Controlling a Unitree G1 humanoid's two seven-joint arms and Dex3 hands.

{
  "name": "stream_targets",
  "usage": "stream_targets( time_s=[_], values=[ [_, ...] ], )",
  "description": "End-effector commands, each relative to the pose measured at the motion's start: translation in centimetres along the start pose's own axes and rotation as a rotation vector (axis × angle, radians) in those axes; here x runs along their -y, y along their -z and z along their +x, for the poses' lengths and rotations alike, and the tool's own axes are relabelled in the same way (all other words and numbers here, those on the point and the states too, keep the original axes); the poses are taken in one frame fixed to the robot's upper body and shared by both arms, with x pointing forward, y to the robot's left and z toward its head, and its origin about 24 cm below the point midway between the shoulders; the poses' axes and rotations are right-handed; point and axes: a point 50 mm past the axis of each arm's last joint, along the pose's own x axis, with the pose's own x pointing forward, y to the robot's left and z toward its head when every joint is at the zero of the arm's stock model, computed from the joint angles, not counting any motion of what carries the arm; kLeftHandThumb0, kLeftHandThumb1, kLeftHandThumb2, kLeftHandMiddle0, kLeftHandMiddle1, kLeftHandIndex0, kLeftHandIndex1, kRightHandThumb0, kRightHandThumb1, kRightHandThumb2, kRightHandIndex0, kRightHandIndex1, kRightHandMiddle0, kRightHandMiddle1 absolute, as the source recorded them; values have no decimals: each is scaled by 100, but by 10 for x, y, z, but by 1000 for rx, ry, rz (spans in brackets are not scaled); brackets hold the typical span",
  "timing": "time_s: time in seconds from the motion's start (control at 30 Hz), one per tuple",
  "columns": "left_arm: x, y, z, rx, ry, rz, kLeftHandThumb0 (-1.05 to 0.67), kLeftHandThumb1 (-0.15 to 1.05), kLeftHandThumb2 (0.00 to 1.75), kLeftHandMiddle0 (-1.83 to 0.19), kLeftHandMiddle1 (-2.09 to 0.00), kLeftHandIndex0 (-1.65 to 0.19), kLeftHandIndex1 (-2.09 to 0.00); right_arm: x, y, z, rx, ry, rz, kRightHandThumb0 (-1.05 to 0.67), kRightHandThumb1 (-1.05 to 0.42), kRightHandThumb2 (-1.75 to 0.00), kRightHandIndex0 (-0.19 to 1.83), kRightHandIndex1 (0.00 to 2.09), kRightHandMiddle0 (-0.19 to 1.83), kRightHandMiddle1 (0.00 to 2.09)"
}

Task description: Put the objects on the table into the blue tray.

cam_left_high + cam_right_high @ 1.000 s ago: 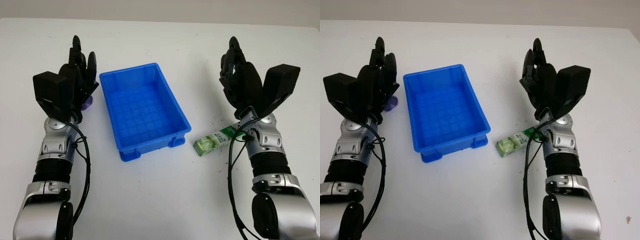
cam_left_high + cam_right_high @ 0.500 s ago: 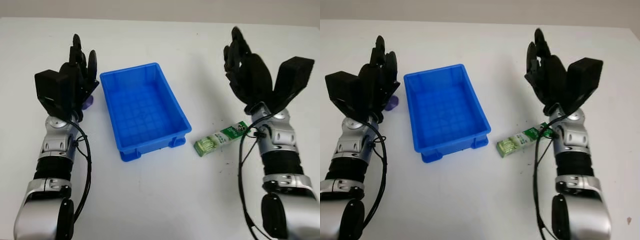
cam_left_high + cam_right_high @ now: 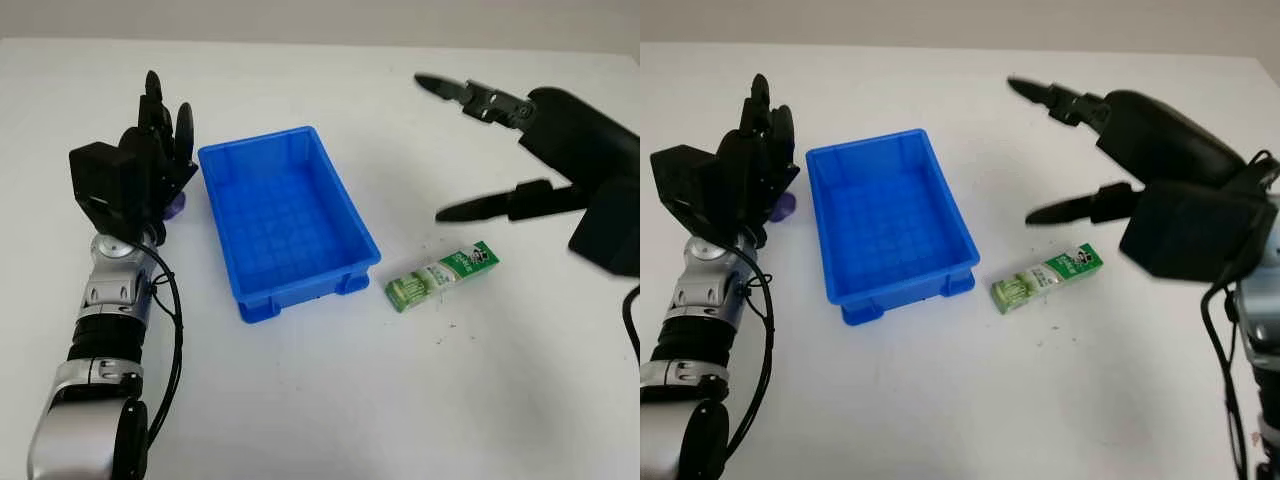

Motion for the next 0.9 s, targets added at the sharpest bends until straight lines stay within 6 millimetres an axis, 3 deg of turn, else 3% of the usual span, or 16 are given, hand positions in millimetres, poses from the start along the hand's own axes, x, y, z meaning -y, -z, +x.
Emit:
stream_targets(
  time_s=[0.0,0.47,0.67,0.87],
  values=[
    [1,-1,1,10,6,-1,-78,105,65,19,0,19,0,0,0,-8,-11,-41,-59,-50,-70,-5,23,9,30,6],
    [-1,-4,2,13,0,-8,-78,105,65,19,0,19,0,-43,4,-10,-33,-266,-160,-50,-73,-6,17,4,22,4],
    [-2,-4,3,13,3,-1,-78,105,64,19,0,19,0,-69,10,-9,-15,-260,-174,-45,-72,-5,22,7,24,6],
    [-1,-3,2,7,12,11,-78,105,64,19,0,19,0,-97,21,-6,40,-198,-164,-36,-73,-6,36,12,39,10]
  ],
)
